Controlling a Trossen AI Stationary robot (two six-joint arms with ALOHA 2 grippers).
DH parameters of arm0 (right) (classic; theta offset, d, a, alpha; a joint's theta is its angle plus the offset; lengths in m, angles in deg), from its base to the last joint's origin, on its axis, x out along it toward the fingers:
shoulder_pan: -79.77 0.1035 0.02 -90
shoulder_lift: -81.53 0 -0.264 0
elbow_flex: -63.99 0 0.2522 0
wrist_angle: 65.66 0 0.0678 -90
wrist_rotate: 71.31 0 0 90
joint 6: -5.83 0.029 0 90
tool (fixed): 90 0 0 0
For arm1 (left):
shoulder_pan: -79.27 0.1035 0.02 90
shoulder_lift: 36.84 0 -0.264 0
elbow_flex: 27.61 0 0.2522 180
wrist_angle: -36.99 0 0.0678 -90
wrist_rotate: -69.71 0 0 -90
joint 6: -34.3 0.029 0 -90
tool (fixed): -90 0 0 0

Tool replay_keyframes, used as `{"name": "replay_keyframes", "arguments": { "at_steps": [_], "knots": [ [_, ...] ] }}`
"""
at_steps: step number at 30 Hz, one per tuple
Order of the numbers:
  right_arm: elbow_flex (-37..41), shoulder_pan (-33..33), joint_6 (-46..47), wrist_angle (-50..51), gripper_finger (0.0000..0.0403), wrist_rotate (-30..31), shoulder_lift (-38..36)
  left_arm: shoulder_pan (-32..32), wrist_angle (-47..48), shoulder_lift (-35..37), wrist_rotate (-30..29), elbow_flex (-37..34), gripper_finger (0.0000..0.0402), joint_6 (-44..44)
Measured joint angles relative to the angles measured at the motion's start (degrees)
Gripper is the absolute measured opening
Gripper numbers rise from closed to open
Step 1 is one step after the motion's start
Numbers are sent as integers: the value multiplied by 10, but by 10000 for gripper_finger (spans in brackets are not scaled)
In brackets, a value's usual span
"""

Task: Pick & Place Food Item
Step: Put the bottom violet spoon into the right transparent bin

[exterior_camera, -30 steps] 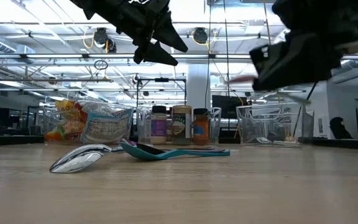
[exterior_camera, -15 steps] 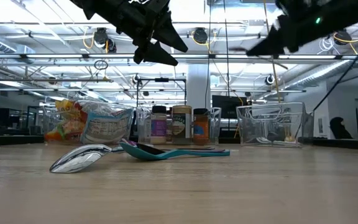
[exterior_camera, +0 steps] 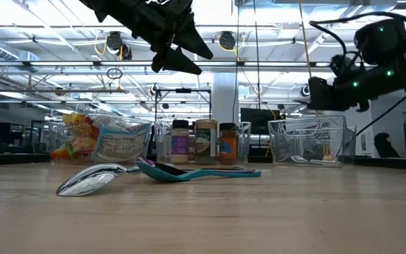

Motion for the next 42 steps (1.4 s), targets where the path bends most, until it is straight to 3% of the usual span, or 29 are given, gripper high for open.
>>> {"name": "replay_keyframes", "arguments": {
  "at_steps": [6,15,29,35,42],
  "knots": [
    [30,-43,17,-48,3,-15,23,0,0,0,0,0,285,0],
    [31,-49,45,-52,10,-15,57,0,0,0,0,0,285,0],
    [31,-57,52,-75,160,-34,82,0,0,0,0,0,285,0],
    [31,-57,47,-80,188,-47,82,0,0,0,0,0,285,0],
    [31,-56,50,-79,193,-128,82,0,0,0,0,0,285,0]
  ]
}}
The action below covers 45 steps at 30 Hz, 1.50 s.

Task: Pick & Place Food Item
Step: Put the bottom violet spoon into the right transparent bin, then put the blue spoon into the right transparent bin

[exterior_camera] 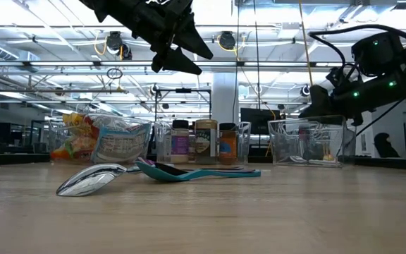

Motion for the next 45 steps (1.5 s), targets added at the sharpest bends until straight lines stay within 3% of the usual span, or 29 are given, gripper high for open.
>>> {"name": "replay_keyframes", "arguments": {
  "at_steps": [12,17,20,23,25,29,33,38,45],
  "knots": [
    [0,0,13,-13,192,-106,0,0,0,0,0,0,285,0],
    [0,15,60,-127,190,-265,0,0,0,0,0,0,285,0],
    [0,66,77,-221,196,-335,0,0,0,0,0,0,285,0],
    [-16,158,43,-229,208,-334,0,0,0,0,0,0,285,0],
    [-46,228,0,-178,217,-316,3,0,0,0,0,0,285,0],
    [-155,356,-97,34,226,-231,30,0,0,0,0,0,285,0],
    [-273,445,-160,199,223,-146,117,0,0,0,0,0,285,0],
    [-370,477,-196,213,213,-140,266,0,0,0,0,0,285,0],
    [-449,451,-214,227,212,-162,435,0,0,0,0,0,285,0]
  ]
}}
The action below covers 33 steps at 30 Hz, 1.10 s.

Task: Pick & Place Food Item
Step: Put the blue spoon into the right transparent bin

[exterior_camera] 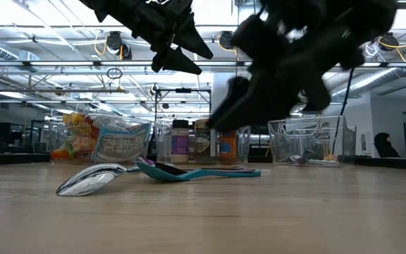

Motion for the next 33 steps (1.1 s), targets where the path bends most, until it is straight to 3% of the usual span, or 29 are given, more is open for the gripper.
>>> {"name": "replay_keyframes", "arguments": {
  "at_steps": [6,10,19,25,33],
  "knots": [
    [-29,-38,16,-1,207,-70,88,0,0,0,0,0,285,0],
    [-34,-52,18,-11,204,-75,123,0,0,0,0,0,285,0],
    [-34,-66,18,-1,194,-105,131,0,0,0,0,0,285,0],
    [-33,-65,12,12,153,-115,131,0,0,0,0,0,285,0],
    [-33,-65,-19,48,65,-119,131,0,0,0,0,0,285,0]
  ]
}}
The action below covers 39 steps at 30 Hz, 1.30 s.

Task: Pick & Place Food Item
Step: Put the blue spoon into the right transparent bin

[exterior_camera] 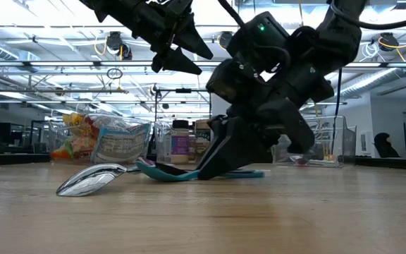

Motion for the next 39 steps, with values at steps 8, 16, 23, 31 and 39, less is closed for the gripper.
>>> {"name": "replay_keyframes", "arguments": {
  "at_steps": [8,16,23,31,39],
  "knots": [
    [0,0,-29,3,16,-1,0,0,0,0,0,0,285,0],
    [3,7,-12,51,14,-35,-67,0,1,0,0,0,285,0],
    [11,38,11,107,14,-38,-167,0,0,0,0,0,285,0],
    [45,57,58,130,16,-39,-270,0,0,0,0,0,285,0],
    [109,56,61,135,15,-5,-365,0,0,0,0,0,285,0]
  ]
}}
